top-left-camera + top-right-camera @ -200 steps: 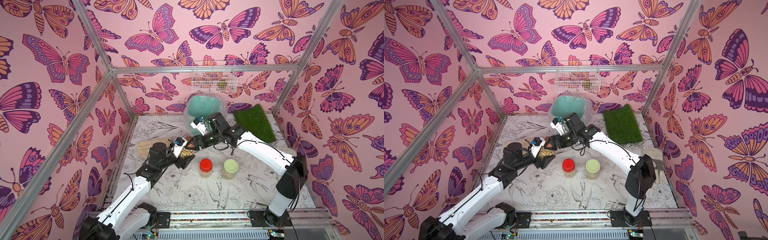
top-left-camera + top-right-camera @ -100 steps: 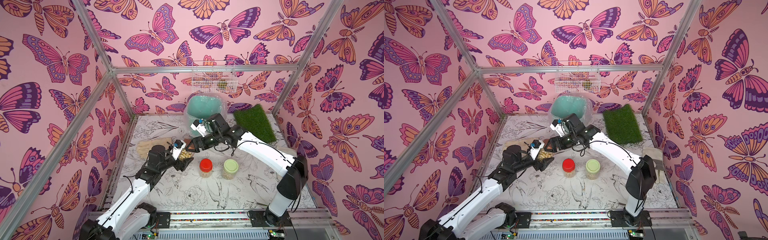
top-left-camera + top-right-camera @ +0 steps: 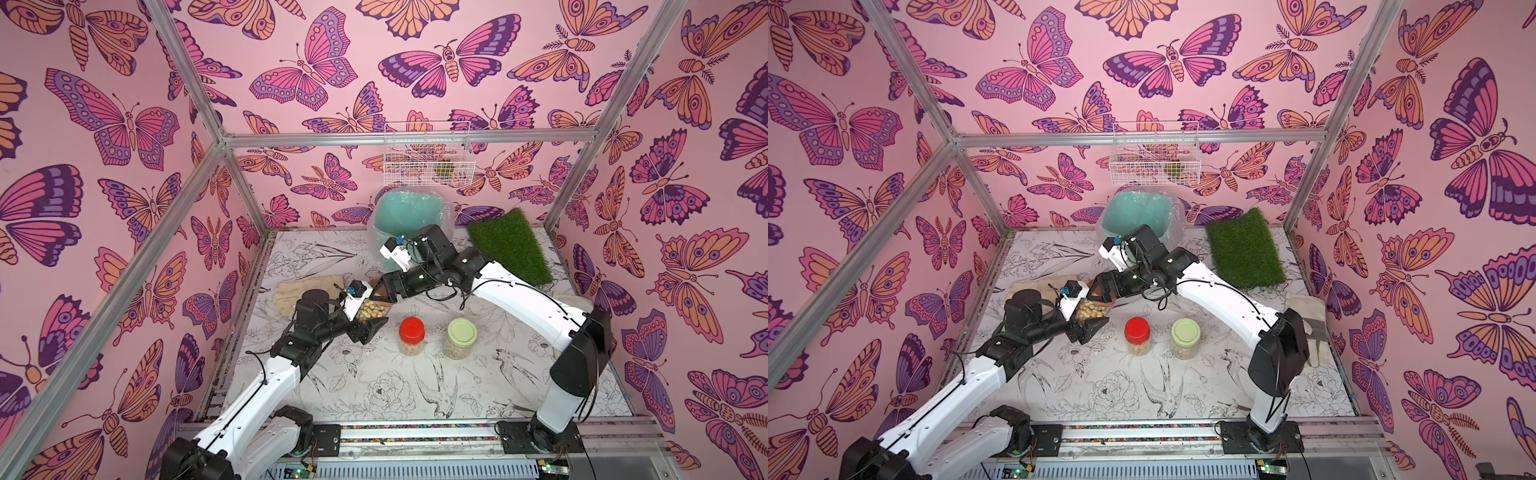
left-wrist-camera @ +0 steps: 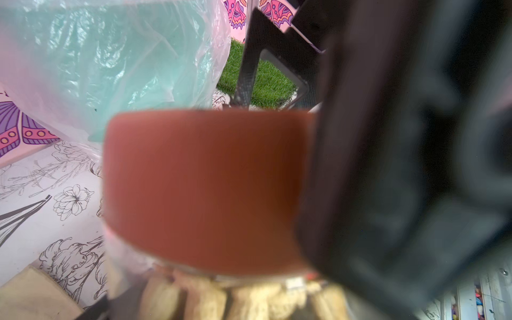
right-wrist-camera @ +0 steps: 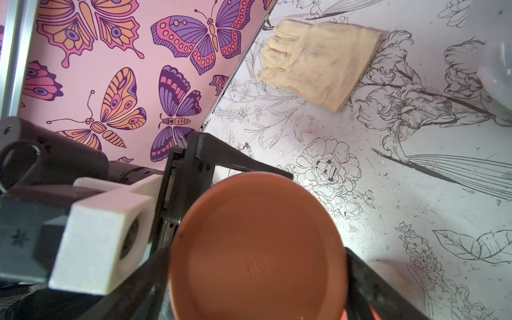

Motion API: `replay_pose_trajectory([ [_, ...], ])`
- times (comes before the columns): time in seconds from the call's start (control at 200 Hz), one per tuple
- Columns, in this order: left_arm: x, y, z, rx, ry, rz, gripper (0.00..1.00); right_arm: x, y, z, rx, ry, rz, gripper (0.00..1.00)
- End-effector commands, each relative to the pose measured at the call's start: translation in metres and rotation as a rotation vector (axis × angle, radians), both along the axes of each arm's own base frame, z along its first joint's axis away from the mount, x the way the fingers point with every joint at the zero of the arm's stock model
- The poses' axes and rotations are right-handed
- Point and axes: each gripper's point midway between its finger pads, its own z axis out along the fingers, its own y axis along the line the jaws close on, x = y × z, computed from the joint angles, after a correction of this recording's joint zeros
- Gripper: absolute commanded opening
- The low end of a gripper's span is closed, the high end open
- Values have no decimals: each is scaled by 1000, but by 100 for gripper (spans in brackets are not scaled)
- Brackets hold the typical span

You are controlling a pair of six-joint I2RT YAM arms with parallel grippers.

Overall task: Empty moldy peanuts from jars
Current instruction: Unscrew the lid from the jar.

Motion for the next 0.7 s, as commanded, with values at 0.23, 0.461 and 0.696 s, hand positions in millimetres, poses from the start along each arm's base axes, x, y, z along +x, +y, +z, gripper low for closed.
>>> replay_pose_trajectory([
  [0.23,6,-6,34,-70,-103,-85,0,-4,1,8,1,-44,71,58],
  [0.461,4,-2,44,-104,-106,-147,0,4,-20,15,24,-126,165,28],
  [0.696,-4,-5,50,-154,-63,-252,0,-10,-27,20,32,-302,354,11],
])
